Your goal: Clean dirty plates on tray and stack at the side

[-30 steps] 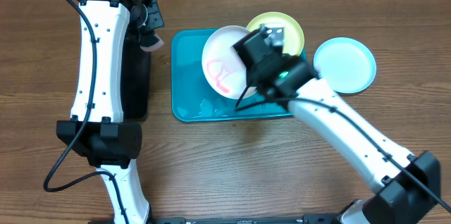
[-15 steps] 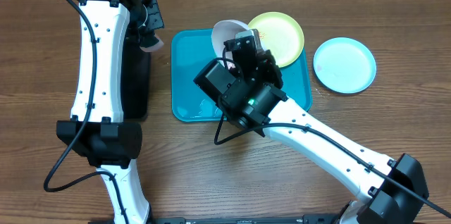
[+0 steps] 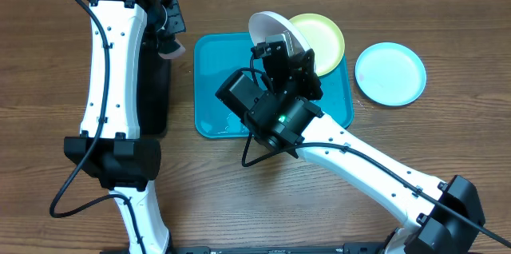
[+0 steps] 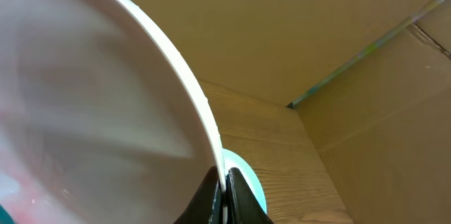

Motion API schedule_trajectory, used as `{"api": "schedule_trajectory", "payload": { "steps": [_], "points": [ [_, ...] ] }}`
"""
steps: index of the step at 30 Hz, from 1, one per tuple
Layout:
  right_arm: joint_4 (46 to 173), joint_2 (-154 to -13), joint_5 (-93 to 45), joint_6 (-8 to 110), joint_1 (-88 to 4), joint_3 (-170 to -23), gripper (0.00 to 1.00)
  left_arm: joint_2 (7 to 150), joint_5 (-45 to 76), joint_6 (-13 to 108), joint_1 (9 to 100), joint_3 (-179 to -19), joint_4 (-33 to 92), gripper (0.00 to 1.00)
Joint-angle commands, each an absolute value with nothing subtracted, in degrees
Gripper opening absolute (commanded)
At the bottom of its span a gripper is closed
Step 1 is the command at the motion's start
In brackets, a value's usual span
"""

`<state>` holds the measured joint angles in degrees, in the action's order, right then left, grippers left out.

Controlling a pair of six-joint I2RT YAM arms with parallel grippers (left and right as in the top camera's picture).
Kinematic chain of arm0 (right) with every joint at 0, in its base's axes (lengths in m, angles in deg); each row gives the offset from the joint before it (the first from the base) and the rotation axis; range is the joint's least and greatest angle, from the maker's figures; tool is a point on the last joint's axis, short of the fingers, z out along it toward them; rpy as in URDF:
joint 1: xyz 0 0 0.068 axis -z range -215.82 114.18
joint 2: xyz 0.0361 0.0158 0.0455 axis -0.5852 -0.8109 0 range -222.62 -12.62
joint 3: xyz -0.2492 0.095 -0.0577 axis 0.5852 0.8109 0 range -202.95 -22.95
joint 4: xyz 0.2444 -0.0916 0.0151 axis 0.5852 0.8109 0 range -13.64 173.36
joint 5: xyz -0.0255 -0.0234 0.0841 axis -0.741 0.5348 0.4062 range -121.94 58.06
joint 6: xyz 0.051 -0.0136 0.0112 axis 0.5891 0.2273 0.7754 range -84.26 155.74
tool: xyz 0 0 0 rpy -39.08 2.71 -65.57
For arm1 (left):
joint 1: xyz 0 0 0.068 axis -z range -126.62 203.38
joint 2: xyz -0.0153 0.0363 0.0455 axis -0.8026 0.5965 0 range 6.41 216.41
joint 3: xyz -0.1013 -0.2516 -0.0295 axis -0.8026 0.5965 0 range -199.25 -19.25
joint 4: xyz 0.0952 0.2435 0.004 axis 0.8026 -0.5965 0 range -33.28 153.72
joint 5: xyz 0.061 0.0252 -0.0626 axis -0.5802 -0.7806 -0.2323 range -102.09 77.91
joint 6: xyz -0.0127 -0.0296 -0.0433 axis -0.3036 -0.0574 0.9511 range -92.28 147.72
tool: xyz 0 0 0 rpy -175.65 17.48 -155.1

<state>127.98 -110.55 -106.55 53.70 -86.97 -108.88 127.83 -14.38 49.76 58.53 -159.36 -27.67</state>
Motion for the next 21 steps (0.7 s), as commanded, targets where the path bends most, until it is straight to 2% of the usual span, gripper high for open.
{"api": "schedule_trajectory", "payload": {
  "steps": [1, 8, 11, 17, 21],
  "points": [
    [127.65, -110.36, -109.04, 53.89, -87.37, -109.39, 0.04, 128.23, -13.94, 48.67, 58.44, -159.12, -27.96, 0.04],
    [127.65, -110.36, -108.89, 53.91, -87.37, -109.39, 0.04, 128.23, -13.94, 48.67, 58.44, -159.12, -28.0, 0.04],
    [127.95, -110.36, -104.25, 53.91, -87.37, -109.39, 0.04, 128.23, -13.94, 48.67, 58.44, -159.12, -27.98, 0.04],
    [129.79, -110.38, -68.93, 54.04, -86.56, -108.51, 0.04, 128.23, -13.94, 48.65, 58.44, -159.12, -28.07, 0.04],
    [128.74, -110.49, -53.94, 59.81, -83.26, -108.25, 0.04, 128.23, -13.96, 48.45, 58.44, -159.12, -28.22, 0.04]
  ]
}}
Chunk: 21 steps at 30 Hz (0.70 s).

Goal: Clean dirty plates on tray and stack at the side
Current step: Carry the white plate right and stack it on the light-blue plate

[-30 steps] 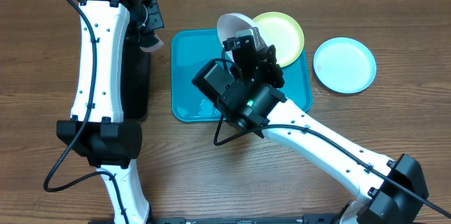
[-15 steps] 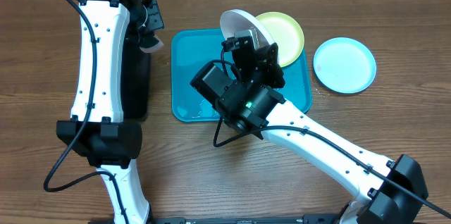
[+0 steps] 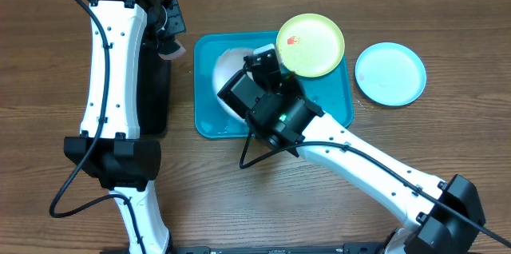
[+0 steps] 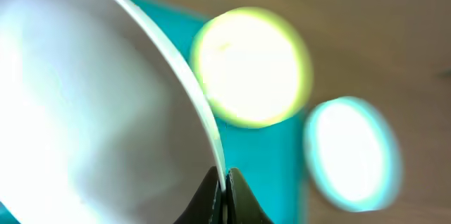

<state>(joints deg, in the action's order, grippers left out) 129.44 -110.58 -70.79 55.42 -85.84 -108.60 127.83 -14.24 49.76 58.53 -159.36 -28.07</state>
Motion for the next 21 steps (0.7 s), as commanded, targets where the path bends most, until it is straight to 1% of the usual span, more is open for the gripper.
{"api": "schedule_trajectory", "payload": {
  "steps": [1, 4, 7, 11, 16, 21],
  "points": [
    [128.54, -110.47, -50.99, 60.58, -81.64, -108.25, 0.04, 128.23, -13.98, 48.43, 58.44, -159.12, -28.24, 0.04],
    [128.48, -110.47, -42.09, 61.26, -75.17, -108.25, 0.04, 128.23, -13.96, 48.43, 58.44, -159.12, -28.26, 0.04],
    [128.98, -110.47, -31.16, 61.08, -64.72, -108.25, 0.04, 128.23, -13.94, 48.47, 58.44, -159.12, -28.2, 0.04],
    [130.05, -110.47, -22.6, 61.02, -49.75, -108.25, 0.04, 128.23, -13.94, 48.47, 58.44, -159.12, -28.18, 0.04],
    [130.62, -111.21, -22.49, 61.04, -32.68, -108.18, 0.04, 128.23, -13.96, 48.45, 58.44, -159.12, -28.18, 0.04],
    [130.53, -116.37, -25.68, 61.04, -21.45, -108.18, 0.04, 128.23, -13.94, 48.47, 58.44, -159.12, -28.18, 0.04]
  ]
}}
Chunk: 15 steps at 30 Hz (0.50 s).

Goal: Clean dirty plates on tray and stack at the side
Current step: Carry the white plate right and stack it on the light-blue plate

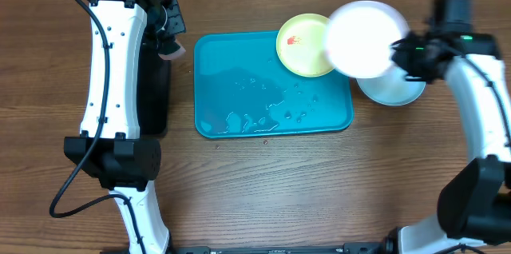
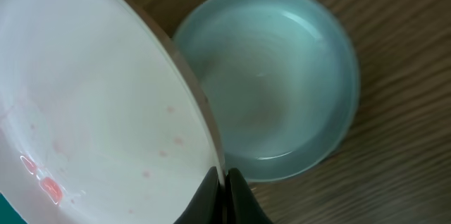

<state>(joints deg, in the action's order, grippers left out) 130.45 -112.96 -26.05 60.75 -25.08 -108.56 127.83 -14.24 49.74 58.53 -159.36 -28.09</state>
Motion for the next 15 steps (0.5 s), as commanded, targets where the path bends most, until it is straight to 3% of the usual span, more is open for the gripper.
{"api": "schedule_trajectory", "payload": {
  "steps": [1, 12, 13, 15],
  "points": [
    [130.49, -117.7, -25.68, 61.04, -20.09, -108.18, 0.04, 128.23, -13.94, 48.47, 58.44, -159.12, -28.18, 0.04],
    [126.27, -129.46, -25.87, 61.04, -16.2, -108.18, 0.06, 128.23, -13.96, 48.47, 58.66, -159.12, -28.2, 0.04],
    [126.36, -129.55, -25.87, 61.04, -16.2, -108.18, 0.12, 128.23, -13.94, 48.47, 58.66, -159.12, -28.18, 0.04],
    [126.4, -129.46, -25.83, 61.06, -16.2, -108.25, 0.35, 128.23, -13.94, 48.47, 58.66, -159.12, -28.18, 0.04]
  ]
}}
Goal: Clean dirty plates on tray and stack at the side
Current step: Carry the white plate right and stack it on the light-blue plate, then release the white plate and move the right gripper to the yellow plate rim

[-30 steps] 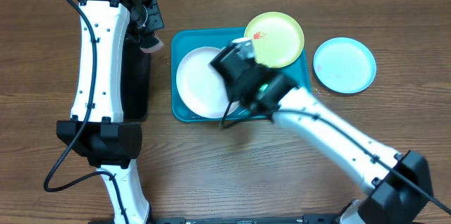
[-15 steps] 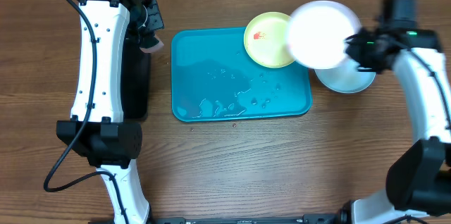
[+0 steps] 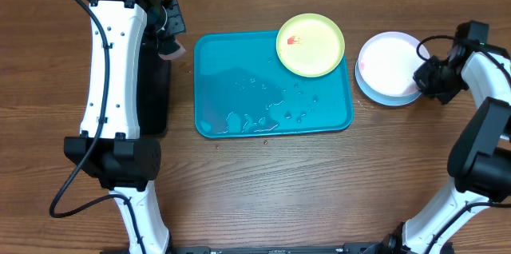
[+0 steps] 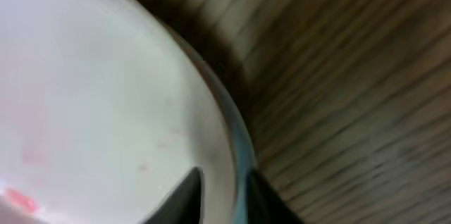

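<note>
A white plate (image 3: 387,62) with faint pink smears lies flat on the light blue plate (image 3: 384,100), right of the teal tray (image 3: 239,78). My right gripper (image 3: 424,75) is at their right edge. In the right wrist view its fingers (image 4: 189,190) stand apart, open, astride the white plate (image 4: 91,97) rim and the blue rim (image 4: 240,146). A yellow-green plate (image 3: 311,44) with a red smear sits on the tray's far right corner. My left gripper (image 3: 169,30) hangs left of the tray; its jaws are not readable.
Water drops and streaks cover the tray floor. A black mat (image 3: 153,86) lies under the left arm, left of the tray. Bare wooden table surrounds the tray and the plate stack.
The white plate was held tilted over the blue plate; now it lies flat on it. My right gripper's fingers have parted from the rim. The left arm has not moved.
My right gripper held the white plate on edge over the tray's far side, then low over the tray. Then it held it over the blue plate on the right. Now the plate rests on the blue one and the gripper is open.
</note>
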Motion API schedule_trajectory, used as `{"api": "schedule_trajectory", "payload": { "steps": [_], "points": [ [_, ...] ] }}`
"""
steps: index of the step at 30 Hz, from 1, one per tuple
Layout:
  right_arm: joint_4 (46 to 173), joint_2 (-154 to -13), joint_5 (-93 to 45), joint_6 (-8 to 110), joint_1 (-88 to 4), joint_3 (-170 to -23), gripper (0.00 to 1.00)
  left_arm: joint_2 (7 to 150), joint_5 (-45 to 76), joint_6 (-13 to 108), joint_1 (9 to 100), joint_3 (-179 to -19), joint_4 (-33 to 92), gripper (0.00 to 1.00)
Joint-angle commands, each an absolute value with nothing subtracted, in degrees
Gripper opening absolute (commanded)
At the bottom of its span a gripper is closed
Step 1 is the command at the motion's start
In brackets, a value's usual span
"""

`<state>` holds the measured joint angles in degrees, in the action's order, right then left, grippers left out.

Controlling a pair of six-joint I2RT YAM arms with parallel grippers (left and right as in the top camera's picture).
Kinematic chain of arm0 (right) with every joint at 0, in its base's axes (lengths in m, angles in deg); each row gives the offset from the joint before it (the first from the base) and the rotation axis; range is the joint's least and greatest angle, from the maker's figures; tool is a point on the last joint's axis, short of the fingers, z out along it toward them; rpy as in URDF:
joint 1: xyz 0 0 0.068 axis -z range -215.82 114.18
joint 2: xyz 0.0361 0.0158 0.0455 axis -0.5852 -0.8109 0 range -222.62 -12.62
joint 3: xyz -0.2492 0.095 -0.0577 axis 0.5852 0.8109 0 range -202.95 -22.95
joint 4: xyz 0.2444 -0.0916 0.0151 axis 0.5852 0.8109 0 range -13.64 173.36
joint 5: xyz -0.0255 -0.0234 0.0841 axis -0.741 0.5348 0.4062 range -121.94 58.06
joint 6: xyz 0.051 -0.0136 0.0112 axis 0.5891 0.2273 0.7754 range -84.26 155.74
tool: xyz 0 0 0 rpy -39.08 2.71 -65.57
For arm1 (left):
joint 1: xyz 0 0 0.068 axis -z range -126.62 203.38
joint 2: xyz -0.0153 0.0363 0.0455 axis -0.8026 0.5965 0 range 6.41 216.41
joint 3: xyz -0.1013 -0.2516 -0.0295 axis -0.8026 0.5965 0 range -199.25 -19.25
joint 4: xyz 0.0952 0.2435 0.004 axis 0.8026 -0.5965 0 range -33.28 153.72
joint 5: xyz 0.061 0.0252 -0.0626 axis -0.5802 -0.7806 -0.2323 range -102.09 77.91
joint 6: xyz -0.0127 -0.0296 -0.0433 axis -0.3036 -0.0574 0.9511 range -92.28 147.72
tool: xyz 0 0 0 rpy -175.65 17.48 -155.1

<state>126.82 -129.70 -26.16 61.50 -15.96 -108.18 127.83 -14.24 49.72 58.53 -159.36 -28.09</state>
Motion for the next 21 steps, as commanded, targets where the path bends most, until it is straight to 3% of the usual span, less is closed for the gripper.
{"api": "schedule_trajectory", "payload": {
  "steps": [1, 3, 12, 21],
  "points": [
    [126.8, -129.18, -25.68, 61.04, -16.2, -108.51, 0.4, 128.23, -13.94, 48.47, 58.66, -159.12, -28.18, 0.04],
    [128.65, -128.76, -25.2, 61.06, -16.2, -110.02, 0.47, 128.23, -13.94, 48.47, 58.66, -159.12, -28.18, 0.04],
    [140.74, -126.25, -19.12, 59.31, -19.74, -125.21, 0.49, 128.23, -13.92, 48.47, 58.66, -159.12, -27.98, 0.04],
    [134.29, -128.94, -17.7, 66.46, -32.57, -124.73, 0.47, 128.23, -13.92, 48.47, 58.66, -159.12, -28.0, 0.04]
  ]
}}
